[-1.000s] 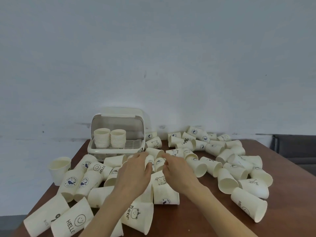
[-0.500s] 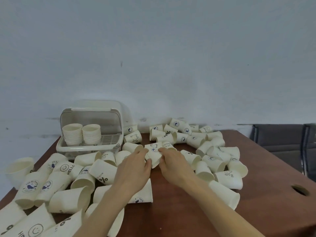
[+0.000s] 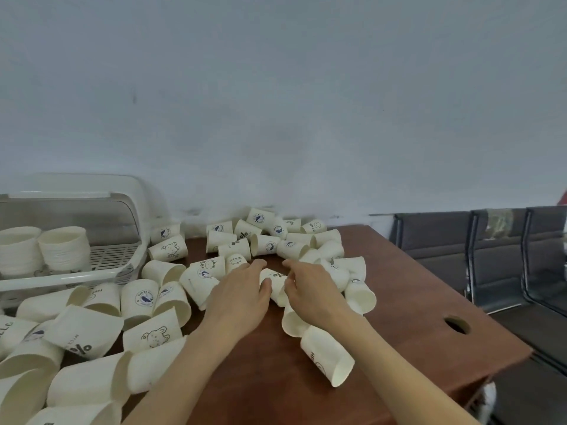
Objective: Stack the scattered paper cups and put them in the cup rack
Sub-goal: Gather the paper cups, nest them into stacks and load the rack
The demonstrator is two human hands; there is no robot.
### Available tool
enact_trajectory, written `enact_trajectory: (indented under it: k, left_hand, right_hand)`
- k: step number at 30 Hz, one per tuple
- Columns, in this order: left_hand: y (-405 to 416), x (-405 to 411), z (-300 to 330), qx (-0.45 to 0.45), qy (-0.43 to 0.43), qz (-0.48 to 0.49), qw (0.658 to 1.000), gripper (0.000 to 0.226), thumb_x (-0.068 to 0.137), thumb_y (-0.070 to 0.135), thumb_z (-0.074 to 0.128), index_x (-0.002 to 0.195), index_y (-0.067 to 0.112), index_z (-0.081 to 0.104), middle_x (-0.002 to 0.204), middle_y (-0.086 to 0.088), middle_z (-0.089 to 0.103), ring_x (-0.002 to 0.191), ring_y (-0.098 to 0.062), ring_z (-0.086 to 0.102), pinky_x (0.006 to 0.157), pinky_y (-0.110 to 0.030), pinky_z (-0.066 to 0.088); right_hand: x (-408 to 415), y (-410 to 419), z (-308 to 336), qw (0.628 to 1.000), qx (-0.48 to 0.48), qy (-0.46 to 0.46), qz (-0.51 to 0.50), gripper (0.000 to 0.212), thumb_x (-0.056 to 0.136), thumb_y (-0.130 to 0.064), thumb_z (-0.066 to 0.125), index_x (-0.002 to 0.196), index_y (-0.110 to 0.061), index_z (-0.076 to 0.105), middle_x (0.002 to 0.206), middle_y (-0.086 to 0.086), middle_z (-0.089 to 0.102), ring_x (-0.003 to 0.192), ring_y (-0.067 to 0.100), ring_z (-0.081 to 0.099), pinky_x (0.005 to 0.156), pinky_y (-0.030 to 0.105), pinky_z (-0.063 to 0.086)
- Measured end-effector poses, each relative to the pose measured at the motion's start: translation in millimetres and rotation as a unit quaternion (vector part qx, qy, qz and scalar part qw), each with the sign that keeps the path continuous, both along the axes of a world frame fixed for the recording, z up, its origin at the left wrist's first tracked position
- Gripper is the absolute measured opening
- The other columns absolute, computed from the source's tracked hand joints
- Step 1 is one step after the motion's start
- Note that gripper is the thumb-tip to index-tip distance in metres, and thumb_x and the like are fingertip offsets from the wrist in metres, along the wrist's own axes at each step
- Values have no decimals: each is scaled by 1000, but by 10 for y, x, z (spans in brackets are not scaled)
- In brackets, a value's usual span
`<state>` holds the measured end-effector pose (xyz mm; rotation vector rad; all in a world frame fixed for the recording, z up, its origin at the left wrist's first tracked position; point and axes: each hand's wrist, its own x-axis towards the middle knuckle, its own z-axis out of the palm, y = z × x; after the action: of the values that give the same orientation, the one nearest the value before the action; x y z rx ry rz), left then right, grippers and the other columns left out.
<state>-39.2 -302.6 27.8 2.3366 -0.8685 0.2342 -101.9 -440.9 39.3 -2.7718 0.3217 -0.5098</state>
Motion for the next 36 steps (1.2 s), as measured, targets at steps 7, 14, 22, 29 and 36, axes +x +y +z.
enact_trajectory:
  k: [7,14,22,29,36]
  left_hand:
    - [-409,-117,-74,3,20,-26,999,36,98,34,38,132,25,47,106,5,58,103,-19,55,81,-40,48]
    - [-665,-387,-232,18,36,-53,998,37,99,30,39,134,23,48,118,4,58,105,-18,56,85,-32,44]
    - [-755,-569,-385,45,52,-35,997,29,94,30,40,119,25,55,107,3,59,93,-23,59,79,-42,50]
    - [-785,-713,-470,72,60,-18,995,31,93,29,37,115,25,58,103,3,62,97,-24,58,79,-42,49]
    - [-732,-833,-466,74,52,-6,996,27,94,30,38,112,25,59,100,3,60,94,-23,58,77,-37,48]
  right_hand:
    - [-167,-471,-39,999,3,26,-46,39,91,-15,42,128,-17,54,101,5,68,100,28,59,85,41,47]
    - [-481,-780,-168,994,12,77,-80,44,92,-14,40,135,-17,50,111,6,67,110,25,56,87,36,45]
    - [-863,-742,-330,982,29,96,-161,17,91,-18,42,78,-15,52,79,3,53,75,28,48,63,34,40]
    - [-1108,-506,-458,975,33,115,-187,28,97,-35,38,80,-12,43,93,9,55,88,32,53,70,35,38]
    - [-1108,-381,-513,970,75,107,-203,29,93,-35,44,72,-15,42,90,6,58,96,31,60,70,33,41]
